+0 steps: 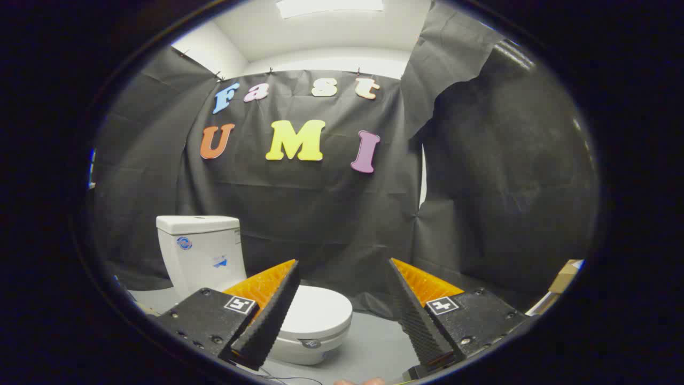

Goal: Open the toilet lid.

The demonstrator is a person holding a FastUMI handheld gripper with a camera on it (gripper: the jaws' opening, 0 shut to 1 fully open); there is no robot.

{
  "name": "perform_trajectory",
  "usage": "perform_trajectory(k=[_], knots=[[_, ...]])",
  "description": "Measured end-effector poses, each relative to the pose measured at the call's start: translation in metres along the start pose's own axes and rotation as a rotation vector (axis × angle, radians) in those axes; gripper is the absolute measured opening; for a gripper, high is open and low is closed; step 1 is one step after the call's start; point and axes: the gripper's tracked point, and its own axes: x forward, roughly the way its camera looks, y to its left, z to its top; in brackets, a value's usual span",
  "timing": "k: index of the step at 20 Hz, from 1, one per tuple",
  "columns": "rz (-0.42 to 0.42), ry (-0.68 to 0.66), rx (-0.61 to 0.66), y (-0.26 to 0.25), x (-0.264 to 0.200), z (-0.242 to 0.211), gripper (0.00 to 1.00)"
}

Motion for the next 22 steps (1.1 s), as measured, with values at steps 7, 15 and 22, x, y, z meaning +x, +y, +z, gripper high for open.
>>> perform_trajectory(k=[7,15,22], knots=[[0.003,0.001,-0.003,0.0019,-0.0005,-0.0016,1.0],[0.0,-0.002,-0.006,0.0009,-0.0003,-0.0006,1.0],[0.002,0.01,0.005,0.0023,0.0006,-0.0051,1.0]])
